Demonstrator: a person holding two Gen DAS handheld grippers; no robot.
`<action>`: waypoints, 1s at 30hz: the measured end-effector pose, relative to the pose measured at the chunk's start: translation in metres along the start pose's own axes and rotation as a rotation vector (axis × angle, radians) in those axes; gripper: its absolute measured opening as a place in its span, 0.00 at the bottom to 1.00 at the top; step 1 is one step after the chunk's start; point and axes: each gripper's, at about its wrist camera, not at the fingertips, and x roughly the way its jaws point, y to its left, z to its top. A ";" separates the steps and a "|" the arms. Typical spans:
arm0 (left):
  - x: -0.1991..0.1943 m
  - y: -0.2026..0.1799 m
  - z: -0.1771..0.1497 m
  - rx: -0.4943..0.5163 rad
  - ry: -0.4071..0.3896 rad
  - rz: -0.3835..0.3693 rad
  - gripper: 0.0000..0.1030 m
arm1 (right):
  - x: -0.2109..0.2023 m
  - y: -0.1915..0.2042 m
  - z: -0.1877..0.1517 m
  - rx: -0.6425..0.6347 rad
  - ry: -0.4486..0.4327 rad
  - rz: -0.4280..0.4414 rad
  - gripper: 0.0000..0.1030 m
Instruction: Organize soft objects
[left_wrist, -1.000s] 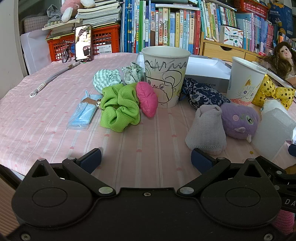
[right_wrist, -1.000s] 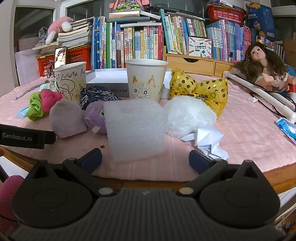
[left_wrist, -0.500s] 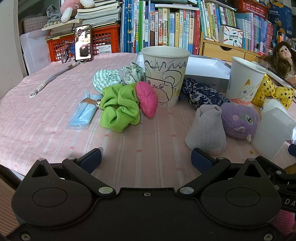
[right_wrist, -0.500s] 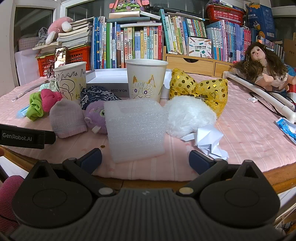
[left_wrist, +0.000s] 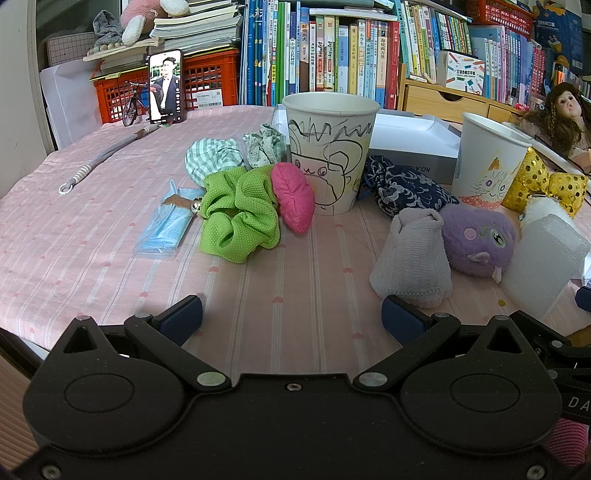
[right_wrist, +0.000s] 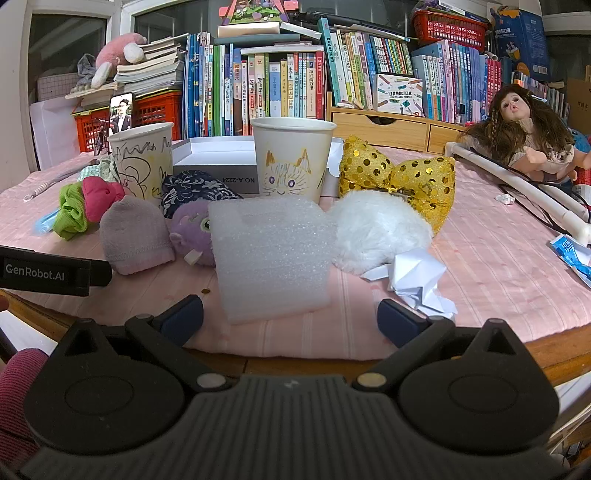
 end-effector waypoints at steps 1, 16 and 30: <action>0.000 0.000 0.000 0.000 0.000 0.000 1.00 | 0.000 0.000 0.000 0.000 0.000 0.000 1.00; 0.000 0.000 0.000 0.000 -0.001 0.000 1.00 | 0.000 0.000 0.000 0.000 -0.001 0.000 1.00; 0.000 0.000 0.002 0.014 -0.009 -0.010 1.00 | 0.000 0.001 -0.003 0.001 -0.011 0.001 1.00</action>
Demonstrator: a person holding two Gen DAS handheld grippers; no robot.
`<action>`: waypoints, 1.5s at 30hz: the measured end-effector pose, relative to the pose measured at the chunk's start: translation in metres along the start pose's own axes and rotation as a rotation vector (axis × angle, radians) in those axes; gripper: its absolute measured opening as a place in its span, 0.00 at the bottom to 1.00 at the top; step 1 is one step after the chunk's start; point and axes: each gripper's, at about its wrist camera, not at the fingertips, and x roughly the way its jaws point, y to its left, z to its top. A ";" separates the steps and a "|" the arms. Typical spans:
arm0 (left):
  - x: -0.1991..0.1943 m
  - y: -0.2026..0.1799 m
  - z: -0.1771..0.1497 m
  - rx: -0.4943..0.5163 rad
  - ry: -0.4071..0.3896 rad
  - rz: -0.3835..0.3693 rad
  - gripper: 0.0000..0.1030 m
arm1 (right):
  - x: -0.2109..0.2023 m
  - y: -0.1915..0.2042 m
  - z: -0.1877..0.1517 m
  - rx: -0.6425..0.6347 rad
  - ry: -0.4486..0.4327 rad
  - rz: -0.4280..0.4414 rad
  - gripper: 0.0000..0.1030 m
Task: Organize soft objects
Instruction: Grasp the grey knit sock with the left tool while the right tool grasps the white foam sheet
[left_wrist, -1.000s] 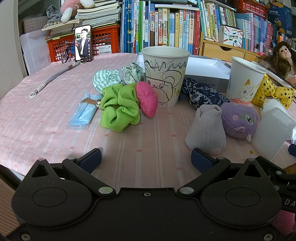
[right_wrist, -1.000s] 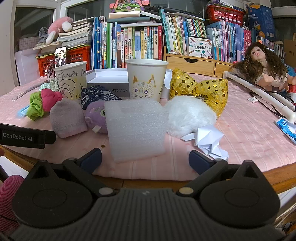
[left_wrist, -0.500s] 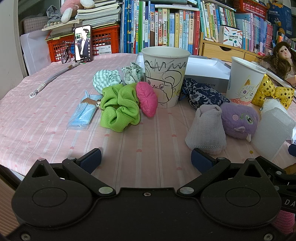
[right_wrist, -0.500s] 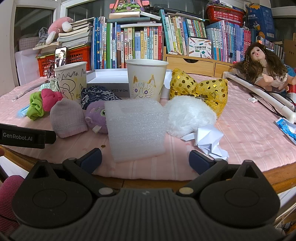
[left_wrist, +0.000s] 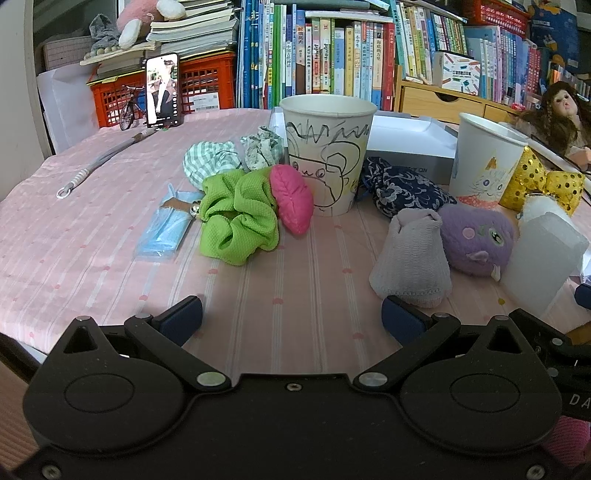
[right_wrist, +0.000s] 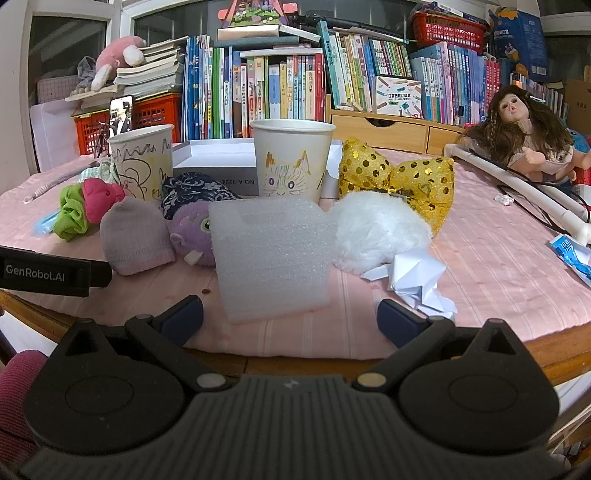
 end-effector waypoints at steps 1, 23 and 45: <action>0.000 0.001 0.000 0.001 -0.001 -0.002 1.00 | 0.000 -0.001 0.000 0.000 -0.002 0.000 1.00; -0.018 0.001 0.000 0.003 -0.088 -0.098 1.00 | -0.021 -0.014 0.003 0.074 -0.139 0.096 0.95; -0.011 -0.015 0.007 0.034 -0.109 -0.214 0.66 | -0.001 0.001 0.015 -0.053 -0.158 0.108 0.69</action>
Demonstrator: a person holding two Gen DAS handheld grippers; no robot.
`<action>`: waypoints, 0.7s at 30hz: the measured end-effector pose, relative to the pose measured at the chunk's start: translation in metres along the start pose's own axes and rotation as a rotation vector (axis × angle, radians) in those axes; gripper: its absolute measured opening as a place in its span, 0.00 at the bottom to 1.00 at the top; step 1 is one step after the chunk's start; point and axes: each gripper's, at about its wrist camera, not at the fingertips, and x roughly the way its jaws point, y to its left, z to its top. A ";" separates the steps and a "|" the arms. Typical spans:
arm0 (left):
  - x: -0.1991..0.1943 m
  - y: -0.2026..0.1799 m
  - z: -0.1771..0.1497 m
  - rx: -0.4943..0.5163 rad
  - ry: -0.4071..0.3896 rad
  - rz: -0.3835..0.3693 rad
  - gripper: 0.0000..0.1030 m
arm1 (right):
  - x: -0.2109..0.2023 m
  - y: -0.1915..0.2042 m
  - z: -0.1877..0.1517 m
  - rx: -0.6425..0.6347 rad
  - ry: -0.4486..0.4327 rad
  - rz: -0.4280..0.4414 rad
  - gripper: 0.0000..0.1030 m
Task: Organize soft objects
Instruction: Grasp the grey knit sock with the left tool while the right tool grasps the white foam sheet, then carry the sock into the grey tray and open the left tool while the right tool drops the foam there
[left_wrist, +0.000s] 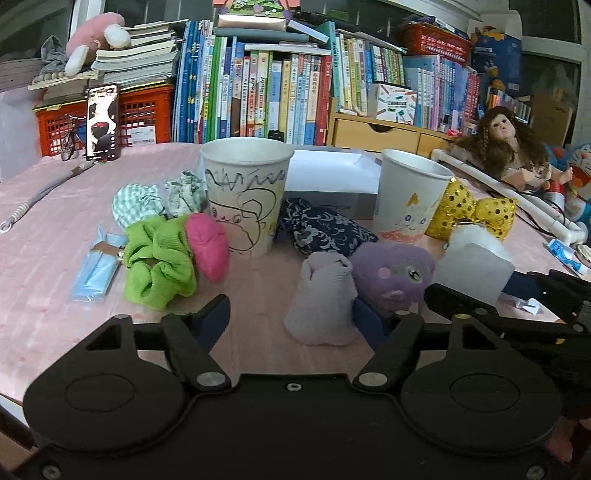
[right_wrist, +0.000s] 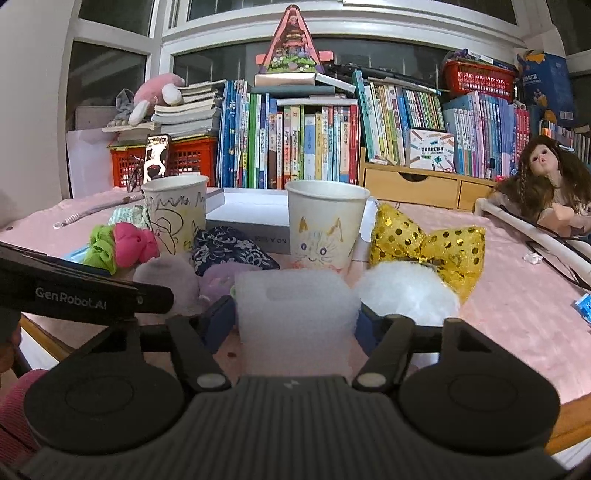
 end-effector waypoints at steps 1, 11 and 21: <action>-0.001 0.000 0.000 0.002 -0.001 -0.005 0.62 | 0.000 -0.001 0.000 0.004 0.000 0.004 0.66; -0.006 -0.008 0.000 0.032 -0.007 -0.021 0.48 | -0.005 -0.002 0.002 0.007 -0.016 -0.004 0.65; 0.011 -0.008 0.007 -0.011 0.027 -0.063 0.44 | -0.004 -0.004 0.004 0.011 -0.015 0.007 0.64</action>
